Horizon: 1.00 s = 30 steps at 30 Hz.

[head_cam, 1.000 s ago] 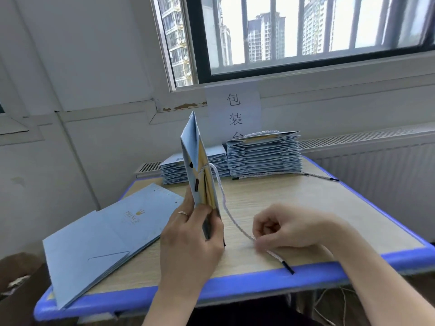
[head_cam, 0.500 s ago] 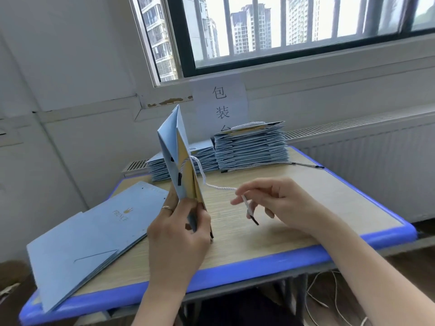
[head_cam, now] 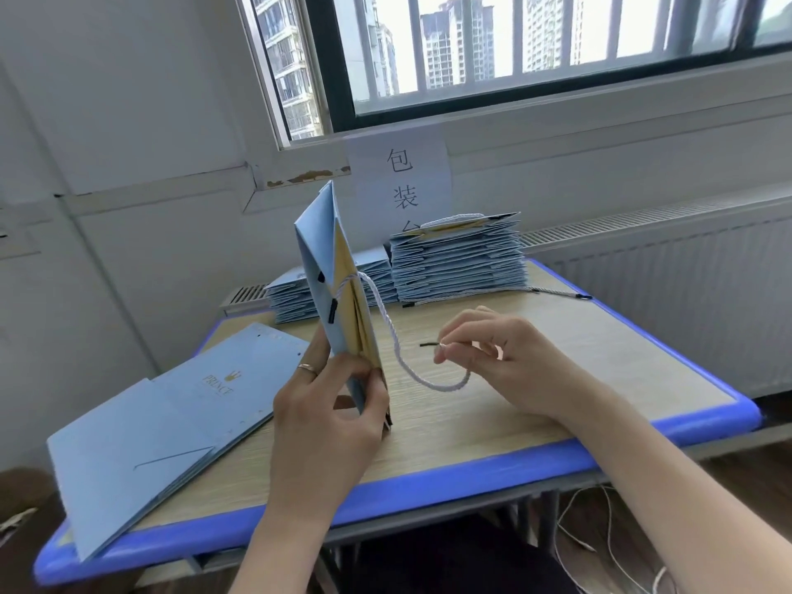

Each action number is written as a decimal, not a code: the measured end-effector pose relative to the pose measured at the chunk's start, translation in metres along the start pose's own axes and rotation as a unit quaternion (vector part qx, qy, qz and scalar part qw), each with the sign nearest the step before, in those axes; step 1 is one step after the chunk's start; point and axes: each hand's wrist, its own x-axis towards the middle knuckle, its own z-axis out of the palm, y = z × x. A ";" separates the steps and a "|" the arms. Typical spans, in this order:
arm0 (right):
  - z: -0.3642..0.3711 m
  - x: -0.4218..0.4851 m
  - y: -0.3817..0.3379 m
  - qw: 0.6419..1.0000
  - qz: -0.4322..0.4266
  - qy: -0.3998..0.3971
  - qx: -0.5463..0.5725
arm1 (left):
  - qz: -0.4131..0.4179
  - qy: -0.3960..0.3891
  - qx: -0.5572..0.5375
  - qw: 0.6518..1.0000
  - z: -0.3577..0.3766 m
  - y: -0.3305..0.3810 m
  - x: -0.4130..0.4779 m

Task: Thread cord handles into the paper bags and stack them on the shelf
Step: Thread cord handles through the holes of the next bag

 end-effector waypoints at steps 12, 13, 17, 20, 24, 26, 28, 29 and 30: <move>-0.001 -0.002 -0.002 0.999 0.034 0.011 0.022 | -0.041 -0.052 0.024 0.998 0.000 -0.001 -0.004; -0.001 -0.002 -0.002 0.999 0.028 0.006 0.023 | -0.039 -0.051 0.022 0.998 0.000 -0.001 -0.004; 0.005 -0.006 -0.011 0.997 0.008 -0.053 0.046 | -0.024 -0.055 0.010 0.998 -0.001 0.002 -0.003; 0.022 -0.004 -0.020 0.986 -0.031 -0.136 -0.092 | -0.028 -0.051 -0.005 0.998 0.000 0.002 -0.002; 0.039 0.004 -0.023 0.967 -0.041 -0.152 -0.202 | -0.037 -0.044 -0.026 0.998 0.000 0.003 -0.001; 0.041 0.006 -0.022 0.973 -0.026 -0.132 -0.187 | -0.025 -0.051 -0.018 0.998 -0.001 0.002 -0.001; 0.040 0.008 -0.018 0.979 -0.013 -0.116 -0.169 | -0.002 -0.059 -0.009 0.998 -0.001 0.002 -0.001; 0.039 0.008 -0.016 0.981 -0.013 -0.110 -0.157 | 0.007 -0.062 -0.005 0.998 -0.001 0.001 -0.001; 0.037 0.009 -0.015 0.984 -0.014 -0.104 -0.144 | 0.010 -0.064 -0.004 0.998 -0.001 0.001 -0.001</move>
